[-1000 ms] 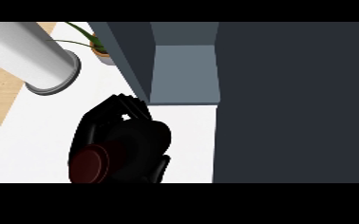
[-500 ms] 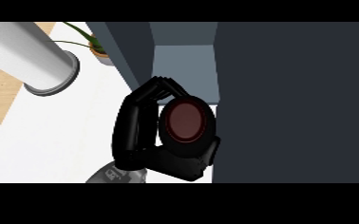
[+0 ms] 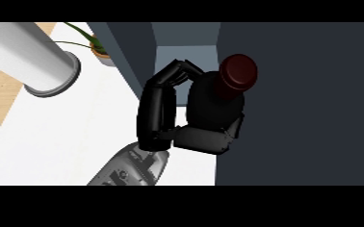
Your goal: Pick up the wine, place it into the cabinet and close the cabinet
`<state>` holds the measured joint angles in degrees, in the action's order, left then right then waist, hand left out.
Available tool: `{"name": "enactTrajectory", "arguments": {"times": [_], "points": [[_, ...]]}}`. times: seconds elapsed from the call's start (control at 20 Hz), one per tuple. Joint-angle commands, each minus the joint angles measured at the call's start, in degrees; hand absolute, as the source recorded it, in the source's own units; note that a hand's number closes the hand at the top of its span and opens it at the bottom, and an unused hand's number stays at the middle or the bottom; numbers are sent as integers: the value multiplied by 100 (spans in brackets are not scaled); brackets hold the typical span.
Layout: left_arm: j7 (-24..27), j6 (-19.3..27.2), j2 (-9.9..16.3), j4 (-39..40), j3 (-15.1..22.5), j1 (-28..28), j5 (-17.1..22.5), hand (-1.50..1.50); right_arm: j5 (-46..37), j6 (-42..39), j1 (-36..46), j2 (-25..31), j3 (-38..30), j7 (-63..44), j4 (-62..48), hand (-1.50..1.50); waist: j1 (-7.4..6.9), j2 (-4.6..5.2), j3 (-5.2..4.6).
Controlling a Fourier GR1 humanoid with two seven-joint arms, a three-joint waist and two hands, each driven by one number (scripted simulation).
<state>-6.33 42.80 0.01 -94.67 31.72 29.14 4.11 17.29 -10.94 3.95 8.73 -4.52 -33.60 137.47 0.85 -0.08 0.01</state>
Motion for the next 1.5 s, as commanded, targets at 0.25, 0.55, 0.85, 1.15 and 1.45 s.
{"name": "enactTrajectory", "arguments": {"times": [0.25, 0.55, 0.85, 1.15, 1.45], "points": [[194, 452, -1, 709, -18, 557, 263, 150, 491, 30, -198, -44, -153, -180, 674, -150, 7, 4, 0], [1149, 611, -1, 863, 234, 179, 1056, 150, 416, 66, -154, -31, -42, -283, 741, -150, 4, 6, -2], [1679, 256, -1, 1477, -68, 113, 1258, 150, 271, 123, -46, -152, 103, -170, 572, -150, -18, 9, -3], [1579, 193, 44, 1870, -199, 232, 901, 150, 275, 157, -88, -64, 152, -359, 822, -150, -27, 2, -3], [2553, 154, -1, 2401, -196, -8, 1207, 150, 558, 207, 118, 130, -224, -410, 726, -150, -14, 8, -3]]}}
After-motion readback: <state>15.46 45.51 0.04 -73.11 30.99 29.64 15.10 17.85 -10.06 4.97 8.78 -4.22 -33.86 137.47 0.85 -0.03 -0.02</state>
